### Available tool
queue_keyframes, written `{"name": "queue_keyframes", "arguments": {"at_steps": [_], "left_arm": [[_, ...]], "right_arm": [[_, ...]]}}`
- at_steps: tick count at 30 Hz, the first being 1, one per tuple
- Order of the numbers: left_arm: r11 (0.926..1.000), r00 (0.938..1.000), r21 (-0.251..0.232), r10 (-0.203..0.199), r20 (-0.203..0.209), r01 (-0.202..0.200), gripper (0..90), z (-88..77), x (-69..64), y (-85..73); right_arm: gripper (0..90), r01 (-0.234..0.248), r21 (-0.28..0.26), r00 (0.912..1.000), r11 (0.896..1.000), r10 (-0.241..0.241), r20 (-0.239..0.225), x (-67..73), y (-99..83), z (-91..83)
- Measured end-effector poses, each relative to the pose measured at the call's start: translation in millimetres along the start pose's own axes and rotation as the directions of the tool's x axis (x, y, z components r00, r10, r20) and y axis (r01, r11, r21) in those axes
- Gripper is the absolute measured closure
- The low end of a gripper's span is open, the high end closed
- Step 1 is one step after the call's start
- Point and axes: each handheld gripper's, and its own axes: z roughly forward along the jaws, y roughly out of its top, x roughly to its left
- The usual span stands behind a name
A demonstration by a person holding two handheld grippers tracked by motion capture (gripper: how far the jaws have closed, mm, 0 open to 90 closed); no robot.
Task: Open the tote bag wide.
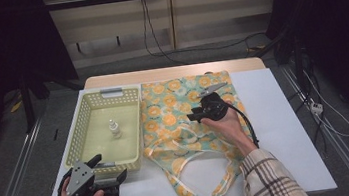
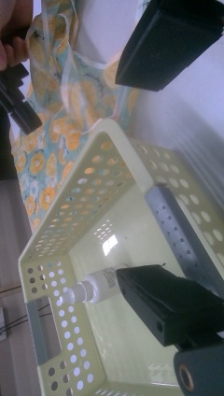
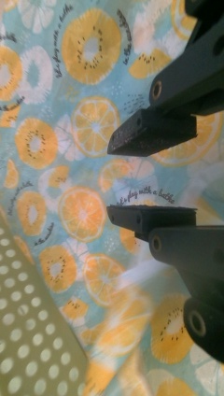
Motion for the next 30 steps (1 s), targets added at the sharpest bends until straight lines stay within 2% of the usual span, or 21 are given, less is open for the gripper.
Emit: {"name": "queue_keyframes", "arguments": {"at_steps": [3, 5, 10, 11, 14, 19, 22, 25, 27, 30], "left_arm": [[1.0000, 1.0000, -0.001, 0.000, 0.000, 0.000, 7.0, 0.1, -0.4, 0.0], [1.0000, 1.0000, -0.003, 0.001, -0.002, -0.001, 7.0, -0.2, -0.3, 0.0], [1.0000, 1.0000, 0.002, 0.004, 0.002, -0.004, 7.0, 0.1, -0.4, 0.1], [1.0000, 1.0000, 0.004, 0.008, 0.002, -0.008, 7.0, 0.0, -0.4, 0.2], [0.9999, 1.0000, 0.005, 0.009, 0.002, -0.009, 6.9, 0.1, -0.4, 0.3], [1.0000, 1.0000, 0.005, 0.008, 0.001, -0.008, 6.9, 0.2, -0.3, 0.3], [0.9999, 0.9999, 0.007, 0.010, 0.002, -0.010, 7.0, 0.1, -0.5, 0.3], [1.0000, 1.0000, -0.001, 0.008, 0.003, -0.008, 7.0, -1.0, -0.6, 0.7], [1.0000, 1.0000, 0.000, 0.006, 0.001, -0.006, 7.0, -1.0, 0.0, 0.6], [1.0000, 1.0000, 0.005, 0.004, 0.005, -0.005, 7.0, -0.1, 0.1, 0.2]], "right_arm": [[48.6, 0.002, -0.016, 0.9999, 1.000, -0.002, -0.016, 2.6, 1.2, -10.6], [42.6, 0.017, -0.006, 0.9995, 1.000, -0.017, -0.024, 7.5, 0.8, -17.1], [30.3, 0.061, -0.029, 0.9981, 0.998, -0.061, 0.012, 24.6, -5.2, -36.0], [30.3, 0.076, -0.033, 0.9969, 0.997, -0.075, 0.021, 27.9, -7.6, -39.3], [28.2, 0.089, 0.000, 0.9960, 0.996, -0.089, -0.012, 35.1, -16.3, -44.2], [28.4, 0.136, 0.038, 0.9906, 0.990, -0.135, -0.024, 49.5, -27.6, -51.3], [30.6, 0.147, 0.049, 0.9873, 0.988, -0.144, -0.067, 57.3, -35.7, -52.6], [32.8, 0.172, 0.098, 0.9813, 0.980, -0.162, -0.104, 64.0, -48.7, -47.5], [32.8, 0.180, 0.125, 0.9805, 0.976, -0.168, -0.102, 65.5, -54.7, -44.5], [32.8, 0.191, 0.134, 0.9790, 0.972, -0.179, -0.097, 65.1, -58.5, -44.7]]}}
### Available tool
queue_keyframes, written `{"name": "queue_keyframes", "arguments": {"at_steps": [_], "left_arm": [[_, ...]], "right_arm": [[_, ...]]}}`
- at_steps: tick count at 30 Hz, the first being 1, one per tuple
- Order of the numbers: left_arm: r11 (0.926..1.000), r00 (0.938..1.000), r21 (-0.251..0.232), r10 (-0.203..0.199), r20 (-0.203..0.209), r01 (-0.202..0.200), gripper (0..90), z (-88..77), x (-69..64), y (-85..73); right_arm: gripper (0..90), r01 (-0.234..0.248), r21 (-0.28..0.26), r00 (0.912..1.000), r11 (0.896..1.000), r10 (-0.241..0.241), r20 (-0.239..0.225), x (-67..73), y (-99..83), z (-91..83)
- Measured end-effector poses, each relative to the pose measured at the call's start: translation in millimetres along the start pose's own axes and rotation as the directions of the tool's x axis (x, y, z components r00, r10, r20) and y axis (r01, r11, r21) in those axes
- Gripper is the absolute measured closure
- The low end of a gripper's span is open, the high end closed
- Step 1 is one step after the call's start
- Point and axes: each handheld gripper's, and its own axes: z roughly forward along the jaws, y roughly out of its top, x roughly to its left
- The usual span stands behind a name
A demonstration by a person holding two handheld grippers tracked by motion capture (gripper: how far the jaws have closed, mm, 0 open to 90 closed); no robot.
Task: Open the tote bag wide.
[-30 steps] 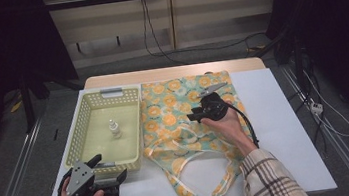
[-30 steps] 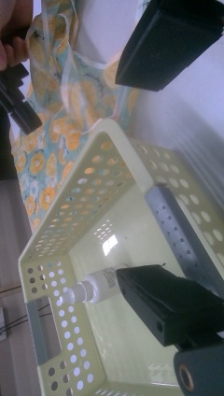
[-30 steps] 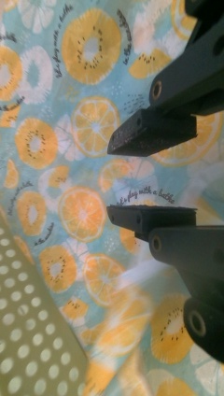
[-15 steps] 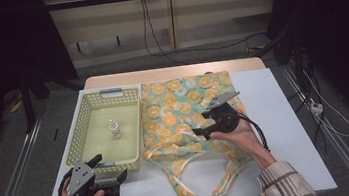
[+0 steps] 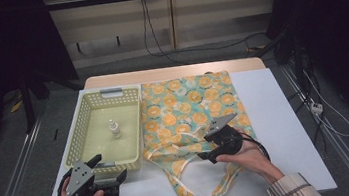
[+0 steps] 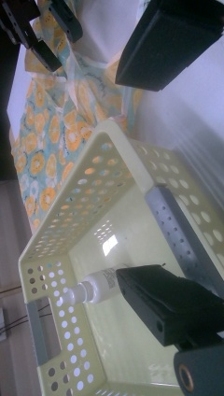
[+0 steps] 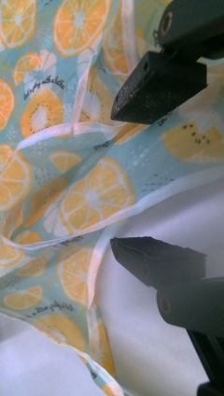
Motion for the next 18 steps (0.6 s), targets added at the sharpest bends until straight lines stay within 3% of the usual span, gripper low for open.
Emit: {"name": "queue_keyframes", "arguments": {"at_steps": [3, 6, 11, 18], "left_arm": [[1.0000, 1.0000, -0.002, 0.001, 0.003, -0.001, 7.0, 0.1, -0.2, 0.1], [1.0000, 1.0000, -0.004, -0.001, 0.004, 0.001, 7.0, 0.1, -0.2, 0.2], [1.0000, 0.9999, -0.001, 0.004, 0.013, -0.004, 7.0, 0.0, 0.2, 0.3], [1.0000, 1.0000, -0.005, 0.002, 0.009, -0.001, 6.9, -0.4, 1.0, 0.2]], "right_arm": [[36.1, 0.045, 0.020, 0.9981, 0.999, -0.046, 0.041, 3.7, -1.3, 0.9], [40.5, 0.050, 0.042, 0.9975, 0.998, -0.052, 0.049, 2.0, -2.3, 3.4], [59.6, 0.008, 0.018, 0.9984, 1.000, -0.009, 0.056, -6.2, -3.0, -0.6], [77.3, -0.010, -0.010, 0.9982, 1.000, 0.011, 0.058, -10.5, -2.2, 0.2]]}}
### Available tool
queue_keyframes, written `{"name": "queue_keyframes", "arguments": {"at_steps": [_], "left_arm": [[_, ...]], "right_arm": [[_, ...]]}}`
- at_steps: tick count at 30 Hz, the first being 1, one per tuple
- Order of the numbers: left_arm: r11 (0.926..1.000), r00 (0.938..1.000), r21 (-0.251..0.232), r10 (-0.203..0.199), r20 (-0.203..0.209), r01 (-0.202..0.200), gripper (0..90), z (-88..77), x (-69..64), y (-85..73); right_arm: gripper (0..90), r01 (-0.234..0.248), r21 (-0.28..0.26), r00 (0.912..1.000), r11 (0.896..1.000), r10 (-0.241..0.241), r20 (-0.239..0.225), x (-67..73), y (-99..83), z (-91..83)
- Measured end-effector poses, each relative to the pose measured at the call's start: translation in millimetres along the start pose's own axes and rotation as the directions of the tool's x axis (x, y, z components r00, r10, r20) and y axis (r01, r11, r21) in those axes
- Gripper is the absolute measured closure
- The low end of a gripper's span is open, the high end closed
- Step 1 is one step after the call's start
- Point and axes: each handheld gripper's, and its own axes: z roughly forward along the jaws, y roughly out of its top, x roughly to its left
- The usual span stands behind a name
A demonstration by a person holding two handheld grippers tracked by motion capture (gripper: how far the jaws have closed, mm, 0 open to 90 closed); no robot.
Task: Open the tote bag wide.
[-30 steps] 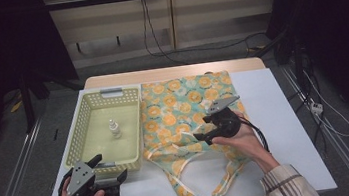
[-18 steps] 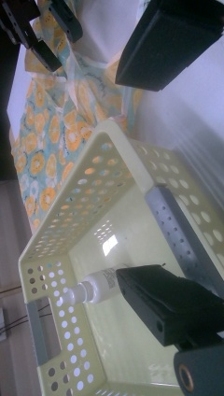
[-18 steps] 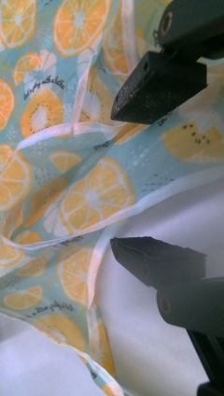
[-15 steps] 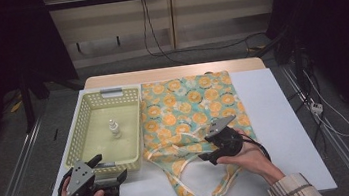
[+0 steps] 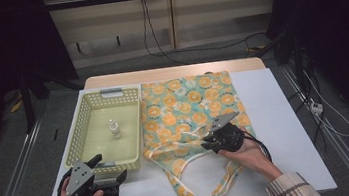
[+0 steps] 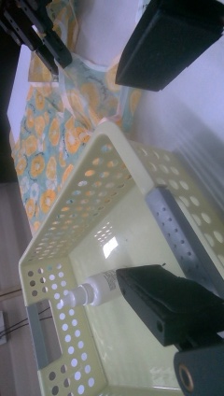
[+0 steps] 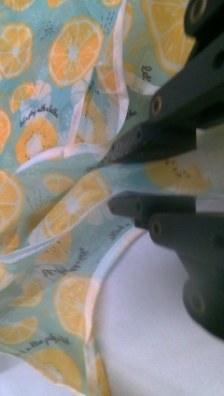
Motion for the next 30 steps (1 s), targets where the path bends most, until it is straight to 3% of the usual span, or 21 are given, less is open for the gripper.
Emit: {"name": "queue_keyframes", "arguments": {"at_steps": [5, 16, 30], "left_arm": [[1.0000, 1.0000, 0.004, 0.004, -0.003, -0.004, 7.0, 0.1, -0.6, 0.0], [1.0000, 0.9999, 0.005, -0.004, -0.012, 0.004, 7.0, -2.4, -0.1, -1.3], [1.0000, 0.9999, 0.010, 0.000, -0.010, 0.000, 7.0, -0.7, -0.6, -0.9]], "right_arm": [[90.0, -0.016, 0.009, 0.9998, 1.000, 0.016, -0.010, -3.3, -1.0, 1.9], [90.0, -0.013, -0.080, 0.9995, 0.997, 0.011, -0.031, -4.1, 12.1, -13.3], [90.0, -0.045, -0.139, 0.9990, 0.989, 0.043, -0.014, -11.5, 21.8, -21.0]]}}
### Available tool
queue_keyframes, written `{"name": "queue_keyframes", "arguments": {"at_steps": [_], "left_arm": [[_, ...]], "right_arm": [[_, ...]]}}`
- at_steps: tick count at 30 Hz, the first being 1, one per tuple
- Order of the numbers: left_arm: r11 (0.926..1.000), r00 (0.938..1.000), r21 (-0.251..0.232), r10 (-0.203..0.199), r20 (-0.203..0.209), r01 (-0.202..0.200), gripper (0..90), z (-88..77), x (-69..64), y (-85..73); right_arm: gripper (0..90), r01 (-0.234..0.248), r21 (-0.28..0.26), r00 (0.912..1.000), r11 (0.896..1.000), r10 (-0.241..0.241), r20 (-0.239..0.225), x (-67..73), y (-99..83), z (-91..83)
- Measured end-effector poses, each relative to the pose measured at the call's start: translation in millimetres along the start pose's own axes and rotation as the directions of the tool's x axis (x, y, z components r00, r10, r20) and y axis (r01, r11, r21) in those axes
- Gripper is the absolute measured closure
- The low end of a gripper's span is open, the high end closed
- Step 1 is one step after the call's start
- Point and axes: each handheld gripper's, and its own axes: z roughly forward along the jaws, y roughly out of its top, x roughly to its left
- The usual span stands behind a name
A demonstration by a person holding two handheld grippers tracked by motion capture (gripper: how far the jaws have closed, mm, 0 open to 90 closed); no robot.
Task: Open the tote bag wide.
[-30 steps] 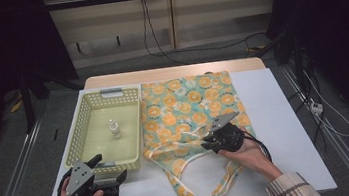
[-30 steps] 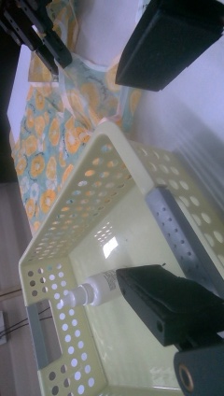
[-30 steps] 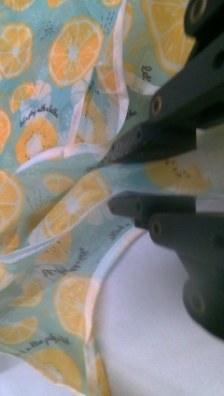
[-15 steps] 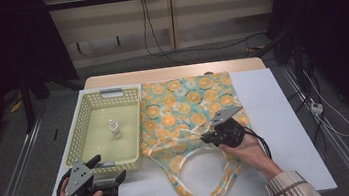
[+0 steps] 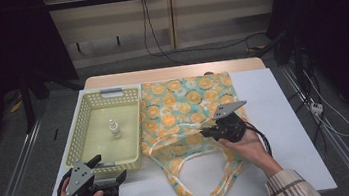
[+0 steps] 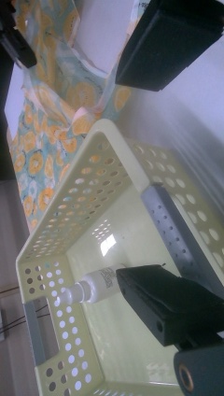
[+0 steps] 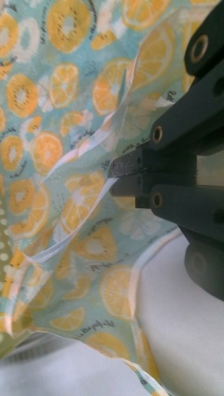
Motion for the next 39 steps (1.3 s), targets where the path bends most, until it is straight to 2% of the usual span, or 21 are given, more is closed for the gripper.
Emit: {"name": "queue_keyframes", "arguments": {"at_steps": [4, 11, 17, 20, 27, 30, 33, 35, 39], "left_arm": [[1.0000, 1.0000, 0.000, -0.001, 0.000, 0.001, 6.9, 0.2, 0.2, 0.0], [1.0000, 1.0000, 0.001, -0.001, 0.000, 0.001, 6.9, 0.1, 0.9, -0.3], [1.0000, 1.0000, 0.004, 0.000, 0.001, 0.000, 6.9, 0.4, 0.6, -0.4], [1.0000, 1.0000, 0.000, -0.002, 0.001, 0.002, 7.0, 0.1, 0.8, -0.4], [1.0000, 1.0000, 0.001, 0.002, 0.001, -0.002, 7.0, -2.2, 0.9, -1.9], [0.9999, 0.9999, -0.011, -0.012, 0.002, 0.012, 7.0, -2.5, 1.6, -1.9], [1.0000, 0.9999, 0.004, -0.008, 0.011, 0.008, 6.9, -0.3, 3.4, -2.6], [0.9999, 0.9999, -0.003, -0.010, 0.011, 0.010, 7.0, -0.4, 3.8, -2.0], [0.9999, 0.9999, 0.000, -0.011, 0.007, 0.011, 6.9, 1.2, 4.2, -1.3]], "right_arm": [[90.0, 0.007, -0.036, 1.0000, 0.999, -0.007, 0.007, -2.6, 11.7, -2.9], [90.0, -0.010, -0.109, 0.9997, 0.994, 0.012, 0.020, -12.0, 29.1, -9.9], [90.0, -0.006, -0.139, 0.9994, 0.990, 0.011, 0.032, -17.5, 39.6, -12.1], [90.0, 0.009, -0.128, 0.9994, 0.992, -0.004, 0.036, -18.5, 44.5, -11.9], [90.0, 0.005, -0.165, 0.9991, 0.986, 0.002, 0.043, -22.0, 51.3, -17.0], [90.0, -0.006, -0.193, 0.9991, 0.981, 0.014, 0.041, -22.6, 52.7, -18.7], [90.0, -0.006, -0.205, 0.9991, 0.979, 0.014, 0.040, -20.1, 54.2, -20.1], [90.0, -0.011, -0.219, 0.9996, 0.976, 0.016, 0.022, -18.7, 54.9, -22.0], [90.0, -0.009, -0.235, 0.9996, 0.972, 0.015, 0.024, -17.6, 55.6, -25.5]]}}
